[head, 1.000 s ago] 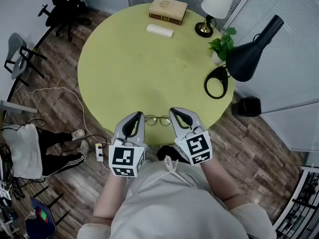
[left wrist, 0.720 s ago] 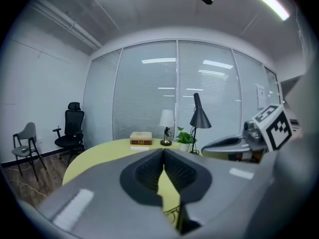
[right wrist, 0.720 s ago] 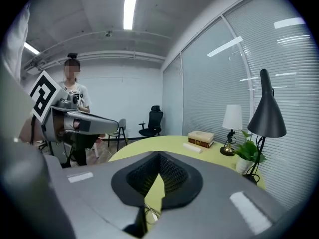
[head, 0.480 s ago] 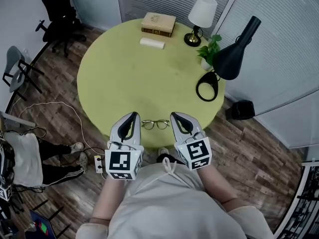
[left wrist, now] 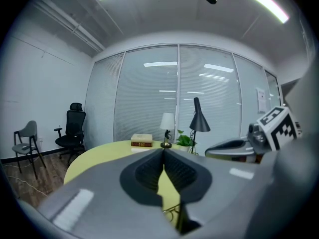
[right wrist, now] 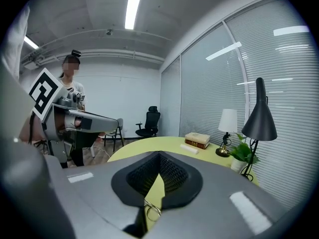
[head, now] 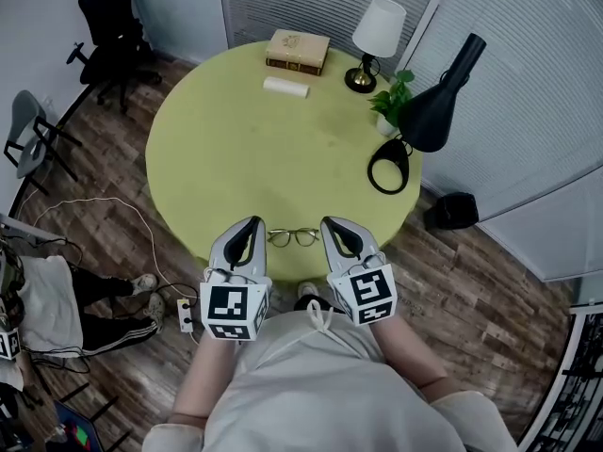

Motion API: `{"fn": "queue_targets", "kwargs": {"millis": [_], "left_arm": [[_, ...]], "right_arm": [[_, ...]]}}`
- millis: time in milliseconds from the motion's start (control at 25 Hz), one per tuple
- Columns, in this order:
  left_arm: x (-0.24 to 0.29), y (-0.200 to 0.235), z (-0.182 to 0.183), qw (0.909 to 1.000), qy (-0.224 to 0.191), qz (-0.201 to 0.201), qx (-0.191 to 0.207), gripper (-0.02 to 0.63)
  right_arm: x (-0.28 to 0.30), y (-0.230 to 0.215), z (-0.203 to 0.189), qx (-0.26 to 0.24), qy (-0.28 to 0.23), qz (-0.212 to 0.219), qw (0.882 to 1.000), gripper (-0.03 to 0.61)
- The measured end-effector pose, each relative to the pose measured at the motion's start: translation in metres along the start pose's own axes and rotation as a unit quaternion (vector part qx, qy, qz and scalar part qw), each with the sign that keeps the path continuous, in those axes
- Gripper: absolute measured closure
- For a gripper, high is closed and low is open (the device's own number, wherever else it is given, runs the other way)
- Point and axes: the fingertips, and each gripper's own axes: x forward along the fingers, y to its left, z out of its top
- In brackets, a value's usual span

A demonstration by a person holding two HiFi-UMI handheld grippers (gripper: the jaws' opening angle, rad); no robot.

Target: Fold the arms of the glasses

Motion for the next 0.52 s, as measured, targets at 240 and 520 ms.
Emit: {"fn": "queue_targets", "kwargs": {"millis": [240,520], "left_arm": [[0.0025,0.0000,-0.0005,1.0000,0.004,-0.001,-0.002,0.607],[0.0037,0.0034,-0.0081,0.9999,0.010,0.001,-0.006,0.607]], "right_arm": [[0.0009,-0.0023,0.0000,0.001,0.006,-0.002,1.000,0.580],[0.0039,0.0038,-0.0045,-0.005,0.010,0.003,1.000,0.580]]}}
